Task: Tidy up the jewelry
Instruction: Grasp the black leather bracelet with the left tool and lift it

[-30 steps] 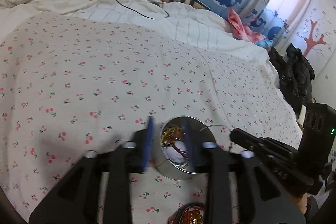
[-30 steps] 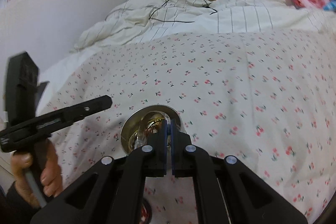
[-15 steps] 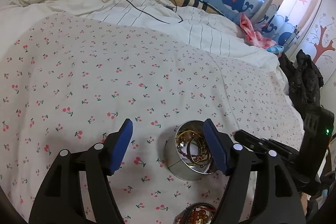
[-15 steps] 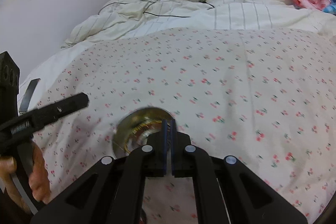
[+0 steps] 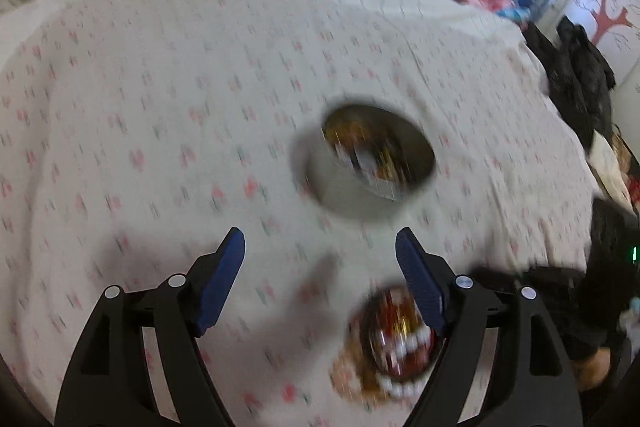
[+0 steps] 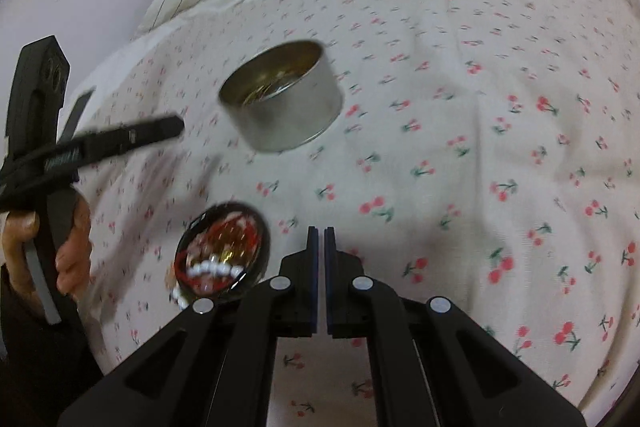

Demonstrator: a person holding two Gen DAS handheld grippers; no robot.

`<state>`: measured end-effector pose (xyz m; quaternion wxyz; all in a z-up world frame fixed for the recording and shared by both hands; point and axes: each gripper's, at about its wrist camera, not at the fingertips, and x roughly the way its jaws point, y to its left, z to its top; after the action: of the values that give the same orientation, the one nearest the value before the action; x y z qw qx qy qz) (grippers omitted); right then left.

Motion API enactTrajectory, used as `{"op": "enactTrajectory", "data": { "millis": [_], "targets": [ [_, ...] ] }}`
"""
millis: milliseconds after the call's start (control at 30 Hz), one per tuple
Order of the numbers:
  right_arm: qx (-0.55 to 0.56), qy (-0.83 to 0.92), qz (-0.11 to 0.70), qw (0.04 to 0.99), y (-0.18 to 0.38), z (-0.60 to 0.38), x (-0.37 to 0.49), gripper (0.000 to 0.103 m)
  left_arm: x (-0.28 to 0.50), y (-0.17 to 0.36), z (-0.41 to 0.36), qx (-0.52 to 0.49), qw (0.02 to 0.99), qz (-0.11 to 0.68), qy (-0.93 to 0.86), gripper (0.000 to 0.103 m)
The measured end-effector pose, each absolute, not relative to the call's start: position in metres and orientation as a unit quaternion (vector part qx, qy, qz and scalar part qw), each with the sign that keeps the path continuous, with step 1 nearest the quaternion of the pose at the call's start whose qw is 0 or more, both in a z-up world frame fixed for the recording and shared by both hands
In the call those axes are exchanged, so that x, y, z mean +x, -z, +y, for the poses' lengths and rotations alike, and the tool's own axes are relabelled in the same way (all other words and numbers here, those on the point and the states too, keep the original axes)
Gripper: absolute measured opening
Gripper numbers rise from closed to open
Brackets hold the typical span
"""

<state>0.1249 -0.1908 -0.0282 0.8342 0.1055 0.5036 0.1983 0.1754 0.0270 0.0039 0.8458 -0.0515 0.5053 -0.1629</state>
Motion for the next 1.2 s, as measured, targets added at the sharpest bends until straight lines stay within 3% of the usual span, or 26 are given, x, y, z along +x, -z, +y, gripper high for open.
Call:
{"op": "enactTrajectory", "data": {
  "millis": [167,267,333,533,600,700,1200],
  "targets": [
    [0.085,-0.209,0.502,0.835,0.028,-0.180,0.121,0.006,0.148,0.011,0.016,-0.035,0.832,0.523,0.183,0.074],
    [0.098,-0.199,0.504,0.835,0.033,-0.186,0.121,0.044,0.150,0.017,0.016,-0.055,0.821,0.534,0.193,0.073],
    [0.103,-0.194,0.499,0.838,0.032,-0.189,0.120,0.045,0.152,0.024,0.020,-0.088,0.804,0.550,0.206,0.059],
    [0.111,-0.195,0.496,0.839,0.031,-0.189,0.120,0.045,0.152,0.034,0.014,-0.078,0.791,0.567,0.219,0.033],
    [0.117,-0.194,0.496,0.838,0.031,-0.190,0.120,0.045,0.151,0.036,0.011,-0.075,0.791,0.567,0.219,0.029],
    [0.124,-0.193,0.495,0.838,0.030,-0.192,0.121,0.045,0.152,0.034,0.012,-0.075,0.794,0.562,0.221,0.012],
    [0.116,-0.203,0.502,0.833,0.032,-0.189,0.121,0.046,0.157,0.010,0.031,-0.133,0.796,0.533,0.255,0.009]
  ]
}}
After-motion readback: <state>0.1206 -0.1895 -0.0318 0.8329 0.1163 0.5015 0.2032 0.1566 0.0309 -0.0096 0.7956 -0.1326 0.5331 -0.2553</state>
